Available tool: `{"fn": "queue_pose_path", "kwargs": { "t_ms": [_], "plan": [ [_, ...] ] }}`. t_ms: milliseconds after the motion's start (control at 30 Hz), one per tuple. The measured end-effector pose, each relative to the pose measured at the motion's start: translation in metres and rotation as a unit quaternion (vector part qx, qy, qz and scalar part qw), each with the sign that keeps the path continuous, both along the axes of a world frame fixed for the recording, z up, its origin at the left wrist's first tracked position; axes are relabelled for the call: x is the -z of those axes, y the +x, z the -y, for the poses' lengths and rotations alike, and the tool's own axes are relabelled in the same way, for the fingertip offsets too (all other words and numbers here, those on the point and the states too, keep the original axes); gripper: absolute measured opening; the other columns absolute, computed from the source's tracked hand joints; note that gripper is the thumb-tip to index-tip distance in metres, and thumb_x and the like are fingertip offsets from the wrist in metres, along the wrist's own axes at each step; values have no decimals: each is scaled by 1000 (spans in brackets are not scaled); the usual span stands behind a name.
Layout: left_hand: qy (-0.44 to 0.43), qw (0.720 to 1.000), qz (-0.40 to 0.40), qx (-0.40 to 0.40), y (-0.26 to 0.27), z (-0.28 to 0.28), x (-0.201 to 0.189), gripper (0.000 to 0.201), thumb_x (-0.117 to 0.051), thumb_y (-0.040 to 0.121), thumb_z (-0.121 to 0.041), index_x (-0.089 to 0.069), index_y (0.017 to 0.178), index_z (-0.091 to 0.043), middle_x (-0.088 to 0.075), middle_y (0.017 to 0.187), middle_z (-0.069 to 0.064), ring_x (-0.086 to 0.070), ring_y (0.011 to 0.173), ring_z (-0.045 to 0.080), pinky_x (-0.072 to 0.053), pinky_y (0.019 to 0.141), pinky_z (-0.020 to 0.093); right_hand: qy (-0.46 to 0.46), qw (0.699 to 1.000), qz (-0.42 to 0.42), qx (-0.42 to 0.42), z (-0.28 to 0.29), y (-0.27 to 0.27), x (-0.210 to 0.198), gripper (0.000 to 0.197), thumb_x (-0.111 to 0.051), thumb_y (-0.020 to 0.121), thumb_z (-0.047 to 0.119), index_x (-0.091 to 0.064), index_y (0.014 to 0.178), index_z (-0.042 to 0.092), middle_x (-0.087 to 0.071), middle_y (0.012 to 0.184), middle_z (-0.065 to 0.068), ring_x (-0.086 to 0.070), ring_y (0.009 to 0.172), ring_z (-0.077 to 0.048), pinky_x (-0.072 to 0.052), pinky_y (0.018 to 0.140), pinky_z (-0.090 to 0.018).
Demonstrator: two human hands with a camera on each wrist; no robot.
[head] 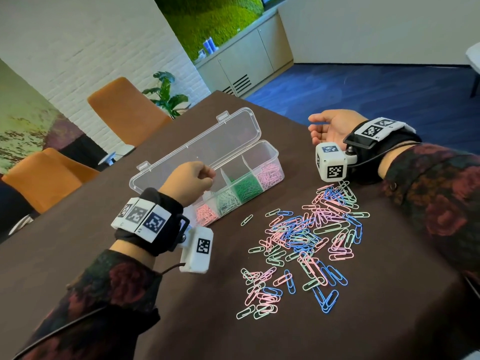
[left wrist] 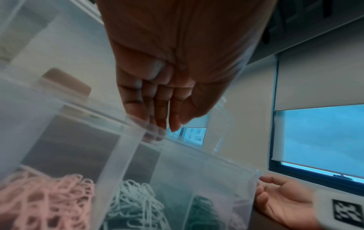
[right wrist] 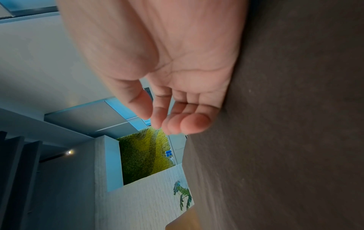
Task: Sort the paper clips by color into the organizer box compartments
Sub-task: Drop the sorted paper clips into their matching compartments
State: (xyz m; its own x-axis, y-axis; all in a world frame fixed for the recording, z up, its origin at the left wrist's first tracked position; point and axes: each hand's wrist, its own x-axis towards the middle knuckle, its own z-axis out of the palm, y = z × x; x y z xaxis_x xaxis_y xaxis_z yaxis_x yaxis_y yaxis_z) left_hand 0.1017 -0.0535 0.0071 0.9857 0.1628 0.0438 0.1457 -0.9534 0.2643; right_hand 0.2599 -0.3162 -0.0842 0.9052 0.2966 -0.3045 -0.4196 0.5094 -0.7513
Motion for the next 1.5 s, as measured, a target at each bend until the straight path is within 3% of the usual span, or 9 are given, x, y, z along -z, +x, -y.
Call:
{"fn": "queue_pose_path", "kwargs": {
  "t_ms": [167,300,433,633,733,867,1000,1200,1500],
  "plan": [
    [19,992,60,105,-31,21,2,13,-56,88,-5,-63,91,-15,-65,82,-7,-58,68,12,-43,63,12,-6,1000,-7,0,0,1,-1,9,-53,92,14,-59,93,8,-52,77,-5,-48,58,-14,-47,44,-18],
    [83,981,-67,160,-41,34,28,13,-62,87,-13,-64,98,-18,-58,78,-14,-51,64,2,-36,62,7,-10,1000,-17,-6,0,1,0,10,-55,91,16,-58,87,7,-52,76,-4,-48,57,-13,-47,45,-17],
    [100,977,-144,124,-26,40,49,27,-65,87,-23,-59,110,-11,-55,86,-5,-50,75,10,-37,70,19,-6,1000,-20,-2,1,2,1,12,-55,92,16,-57,85,7,-51,77,-4,-47,58,-13,-47,44,-17],
    [127,965,-190,129,-14,46,47,14,-62,89,-20,-54,78,-20,-48,69,-13,-46,70,8,-31,56,10,-4,1000,-14,-2,0,2,2,14,-55,93,17,-57,83,8,-51,75,-3,-48,54,-12,-46,42,-17],
    [110,967,-172,155,-15,43,49,25,-63,88,-20,-47,69,-26,-49,69,-14,-45,64,3,-33,59,12,-9,1000,-12,-11,-2,3,1,15,-56,92,17,-56,82,6,-50,73,-3,-49,49,-12,-45,41,-17],
    [75,973,-122,181,-11,59,47,15,-64,87,-19,-52,80,-22,-48,70,-15,-45,65,3,-34,60,12,-8,1000,-13,-8,-1,3,-1,15,-57,91,16,-55,81,5,-51,73,-4,-46,57,-13,-45,40,-17],
    [73,966,-159,191,-3,72,50,18,-68,84,-16,-51,87,-19,-48,70,-12,-46,65,7,-36,61,16,-4,1000,-20,-11,0,1,-1,15,-59,90,16,-55,83,4,-50,75,-4,-46,57,-13,-46,42,-17],
    [84,961,-183,189,-2,70,49,23,-66,87,-20,-49,73,-25,-49,70,-14,-46,70,9,-33,60,10,-8,1000,-28,-10,-1,-1,-4,17,-59,91,17,-54,81,4,-51,73,-3,-46,57,-13,-45,41,-16],
    [66,970,-115,203,-6,68,48,29,-68,83,-18,-47,67,-29,-51,75,-13,-47,68,5,-39,67,17,-19,1000,-18,-10,-1,-4,-6,17,-58,91,16,-53,80,4,-50,71,-4,-46,56,-13,-44,40,-15]
  ]
}}
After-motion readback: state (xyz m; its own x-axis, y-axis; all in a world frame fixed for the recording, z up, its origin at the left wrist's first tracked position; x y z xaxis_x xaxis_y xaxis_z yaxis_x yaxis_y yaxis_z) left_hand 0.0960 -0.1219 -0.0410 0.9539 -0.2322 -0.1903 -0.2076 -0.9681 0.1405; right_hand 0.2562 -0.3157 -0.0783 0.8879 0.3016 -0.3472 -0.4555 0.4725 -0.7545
